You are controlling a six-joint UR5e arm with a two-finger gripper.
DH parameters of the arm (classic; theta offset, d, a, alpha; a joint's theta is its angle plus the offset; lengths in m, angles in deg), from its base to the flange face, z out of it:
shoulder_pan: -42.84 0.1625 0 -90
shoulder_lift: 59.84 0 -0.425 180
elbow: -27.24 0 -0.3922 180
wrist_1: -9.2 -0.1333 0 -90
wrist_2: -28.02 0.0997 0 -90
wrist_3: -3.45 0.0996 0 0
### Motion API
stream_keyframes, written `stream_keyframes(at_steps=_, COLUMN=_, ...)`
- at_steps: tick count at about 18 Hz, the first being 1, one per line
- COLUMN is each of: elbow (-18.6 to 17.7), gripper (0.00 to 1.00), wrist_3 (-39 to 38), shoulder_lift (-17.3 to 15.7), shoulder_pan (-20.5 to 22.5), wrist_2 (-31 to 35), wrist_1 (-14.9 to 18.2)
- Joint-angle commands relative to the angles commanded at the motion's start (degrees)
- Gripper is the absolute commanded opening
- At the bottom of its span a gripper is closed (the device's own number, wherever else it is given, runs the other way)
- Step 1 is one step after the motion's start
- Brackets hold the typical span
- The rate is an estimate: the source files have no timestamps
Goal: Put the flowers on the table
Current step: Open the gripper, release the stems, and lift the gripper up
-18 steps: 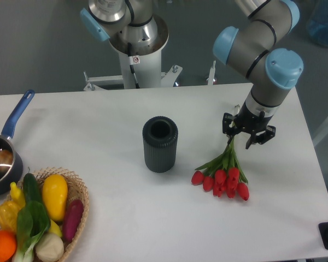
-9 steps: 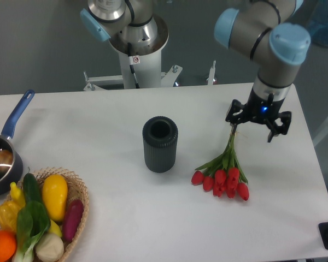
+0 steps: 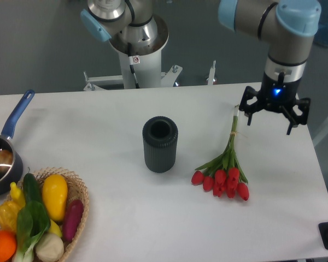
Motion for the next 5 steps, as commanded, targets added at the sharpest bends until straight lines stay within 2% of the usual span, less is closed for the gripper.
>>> stream_keyframes(at_steps=5, elbow=0.0, gripper=1.00, wrist_3=0.0, shoulder_lift=-0.1, shoulder_pan=0.7, wrist_2=0.0, wrist_1=0.0)
